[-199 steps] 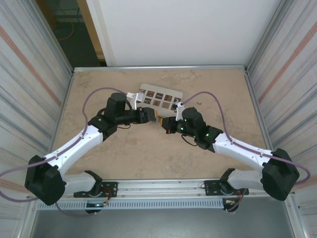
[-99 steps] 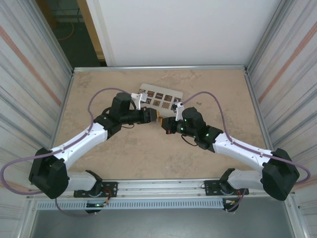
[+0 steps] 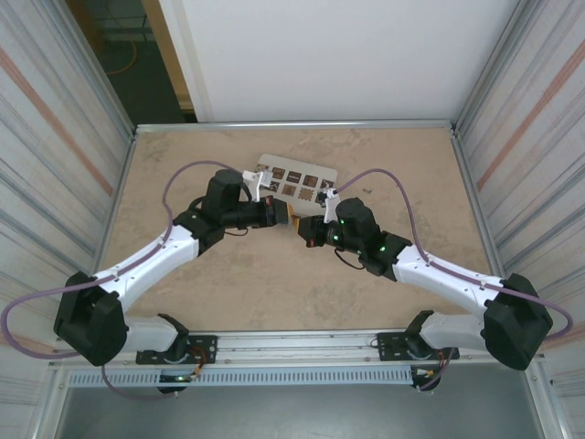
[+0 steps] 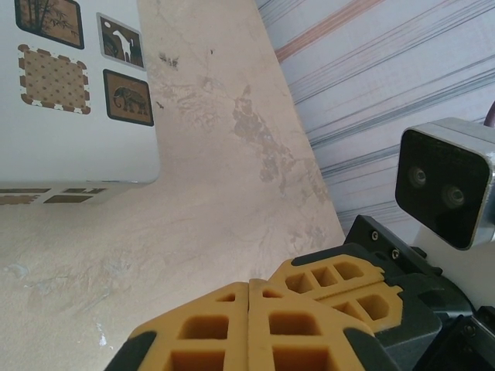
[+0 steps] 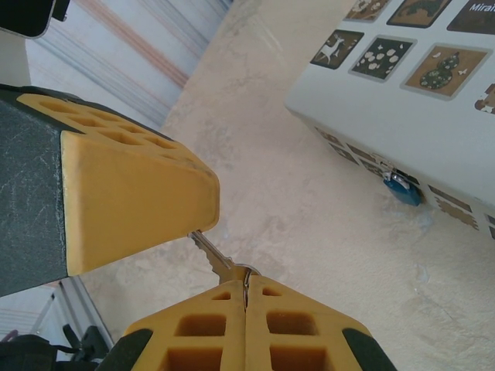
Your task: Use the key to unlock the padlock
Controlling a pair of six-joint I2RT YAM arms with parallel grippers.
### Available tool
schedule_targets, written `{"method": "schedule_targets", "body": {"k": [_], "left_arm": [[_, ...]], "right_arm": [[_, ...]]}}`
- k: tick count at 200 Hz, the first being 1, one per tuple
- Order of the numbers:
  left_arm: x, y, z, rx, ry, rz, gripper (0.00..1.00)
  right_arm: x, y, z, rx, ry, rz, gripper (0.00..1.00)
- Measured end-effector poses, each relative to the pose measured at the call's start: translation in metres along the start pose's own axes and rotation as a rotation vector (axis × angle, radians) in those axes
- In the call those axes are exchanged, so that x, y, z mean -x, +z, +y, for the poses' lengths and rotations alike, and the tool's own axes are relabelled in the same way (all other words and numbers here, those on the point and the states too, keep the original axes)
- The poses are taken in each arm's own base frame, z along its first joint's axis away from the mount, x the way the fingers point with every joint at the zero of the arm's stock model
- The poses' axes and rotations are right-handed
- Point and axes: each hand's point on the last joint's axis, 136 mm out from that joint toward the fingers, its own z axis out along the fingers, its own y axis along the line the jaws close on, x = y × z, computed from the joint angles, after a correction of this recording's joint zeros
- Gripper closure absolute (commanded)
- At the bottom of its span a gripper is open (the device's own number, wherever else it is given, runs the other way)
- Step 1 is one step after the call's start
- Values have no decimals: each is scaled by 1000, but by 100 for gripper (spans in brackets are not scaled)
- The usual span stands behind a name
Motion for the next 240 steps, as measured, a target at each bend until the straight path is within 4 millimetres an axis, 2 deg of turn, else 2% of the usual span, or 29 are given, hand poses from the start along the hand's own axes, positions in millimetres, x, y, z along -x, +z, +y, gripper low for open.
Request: {"method": "schedule_targets", "body": {"k": [34,73,113,136,159,200,240], "left_arm": [[7,-4,-3,-1,31,-12,100],[23,-21,-1,-8,45,-60,100],[36,-44,-11,-43,98,-110,100],[42,-59,-21,-75,134,-138,100],[41,-66,-30,-103,160,-142,100],[39,-67,-34,-120,172,-133,100],[38,-67,-35,-125,175,-129,100]], "right_arm": [[8,-4,3,35,7,-12,85],[25,-14,9,113,25,-32,60],[53,-38,12,233,12,-120,50],[58,-42,23,320,-3,-130,50],[53,-34,38,402,-26,-95,49],[42,-15,55,462,-43,-35,53],[44,-6,68,486,-55,-21,58]]}}
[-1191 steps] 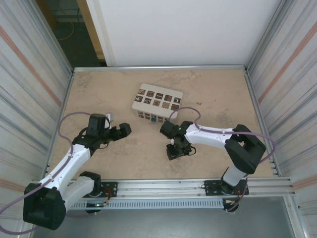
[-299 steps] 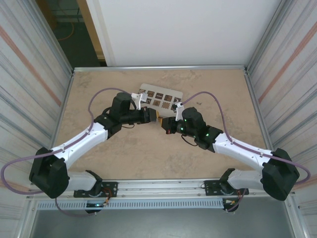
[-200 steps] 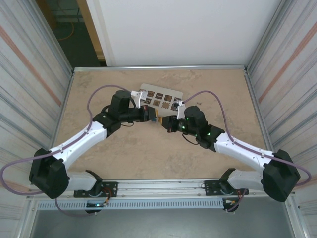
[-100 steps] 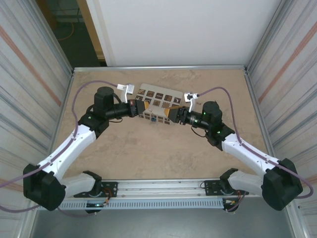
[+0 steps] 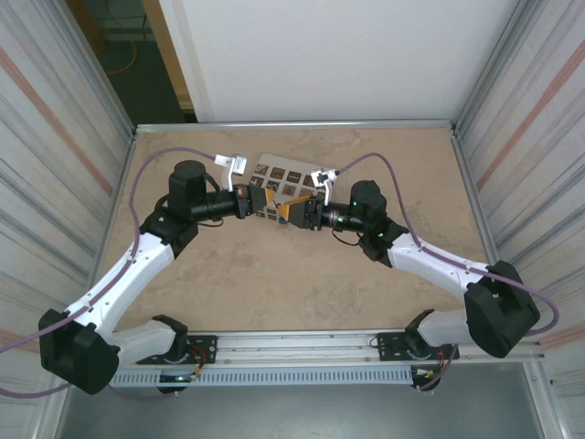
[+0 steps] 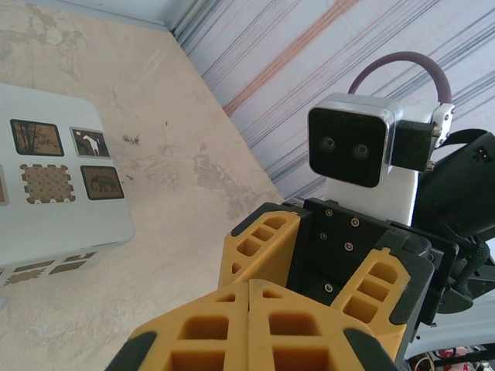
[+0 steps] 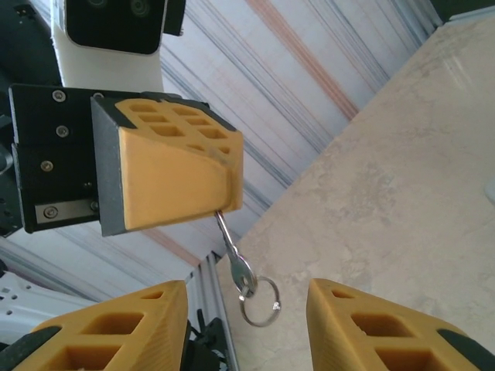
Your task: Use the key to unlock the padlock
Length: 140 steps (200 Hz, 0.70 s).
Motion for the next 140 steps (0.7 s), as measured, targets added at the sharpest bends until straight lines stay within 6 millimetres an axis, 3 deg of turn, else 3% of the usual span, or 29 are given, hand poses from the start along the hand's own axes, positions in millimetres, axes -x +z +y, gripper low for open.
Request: {"method": "schedule_targets", "body": {"k": [87,140], "left_arm": [[1,0,-1,-5,3,-3,100],[1,0,-1,-5,3,-3,100]], "right_arm": [[-4,7,1,6,0,18,71],[-7,7,-2,-8,8,28,89]]}}
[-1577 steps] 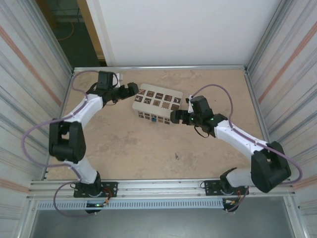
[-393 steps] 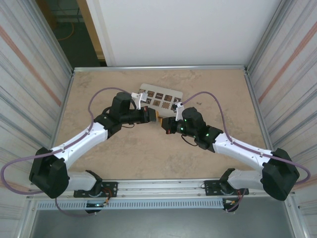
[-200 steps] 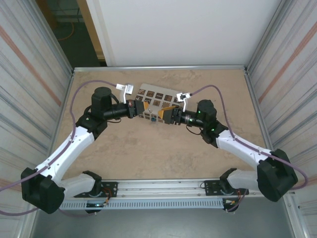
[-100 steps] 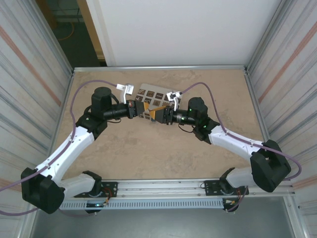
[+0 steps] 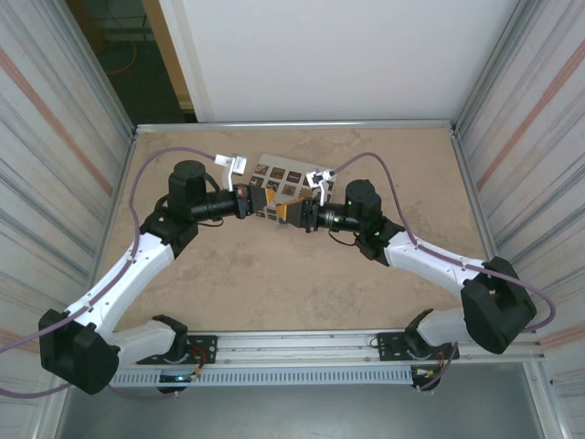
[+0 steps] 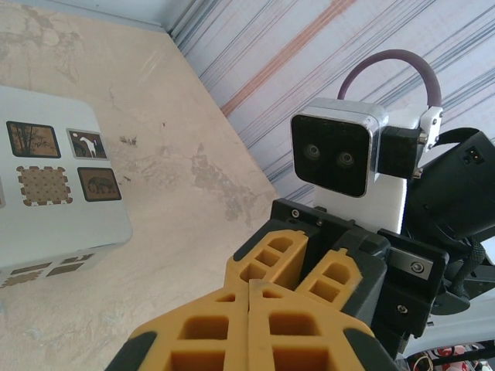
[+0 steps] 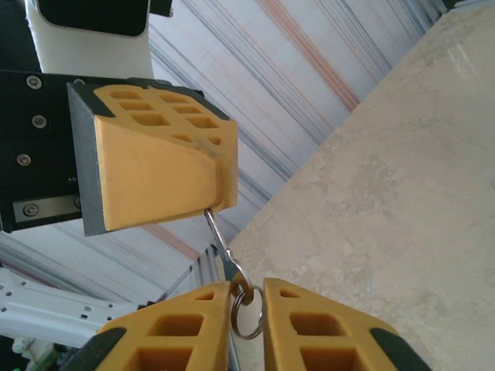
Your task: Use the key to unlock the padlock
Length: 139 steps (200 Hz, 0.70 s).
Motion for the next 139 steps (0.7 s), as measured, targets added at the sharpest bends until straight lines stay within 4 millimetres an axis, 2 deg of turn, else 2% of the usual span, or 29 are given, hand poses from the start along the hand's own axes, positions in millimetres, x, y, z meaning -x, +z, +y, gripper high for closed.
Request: {"method": "schedule_targets", "body": {"k": [21,35,50,68,80,103,139], "left_arm": [[0,0,0,0,0,0,100],[0,0,0,0,0,0,99],[0,0,0,1,0,-2,85],[2,-2,1,6,6,-9,58],[5,-5,3,16,4,-21,49],[11,-15,7,60,17,-54,39],[10,-33,15,172,62,-89,30]], "right_arm": [[-2,0,-3,-11,-1,5,99],[-2,0,-6,-27,-1,5,100],[-3,0,-8,-37,-1,8,100],[-5,-2,-10,-51,2,13,100],[-4,-3,-11,-64,2,10,100],[-1,-8,-14,-89,-3,-1,100],[9,-18,-35,-161,21,-32,100]]}}
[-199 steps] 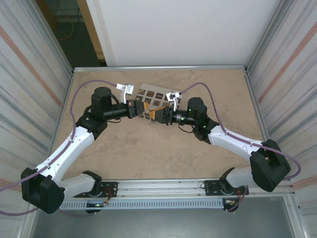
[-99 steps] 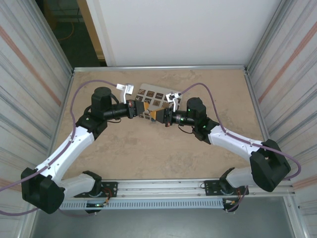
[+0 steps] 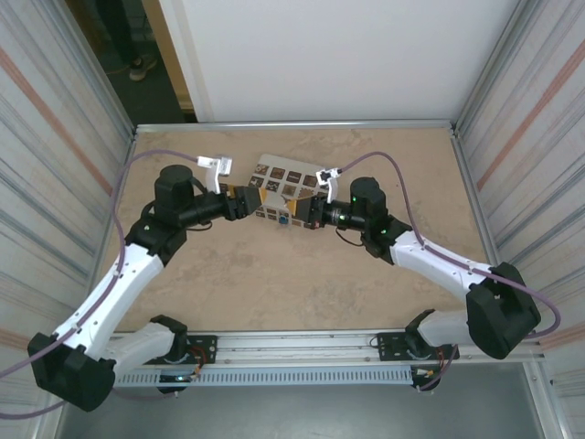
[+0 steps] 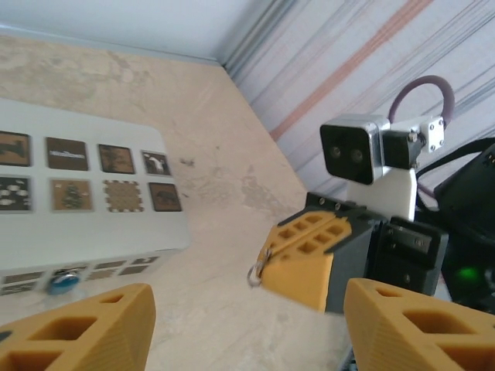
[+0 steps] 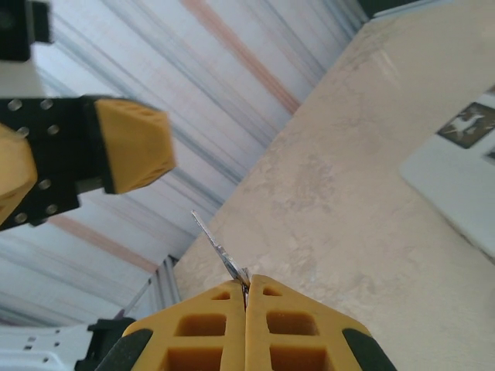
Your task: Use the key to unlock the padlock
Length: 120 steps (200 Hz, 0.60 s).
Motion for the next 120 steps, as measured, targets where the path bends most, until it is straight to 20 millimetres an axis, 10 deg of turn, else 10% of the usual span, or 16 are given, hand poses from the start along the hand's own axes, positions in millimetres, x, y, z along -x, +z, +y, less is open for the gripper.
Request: {"method": "schedule_targets", "body": {"k": [120], "left_arm": [[-100,10,98,278,-63,126,20]], "right_arm": [[3,1,-130,-189,278,-94,100]]}}
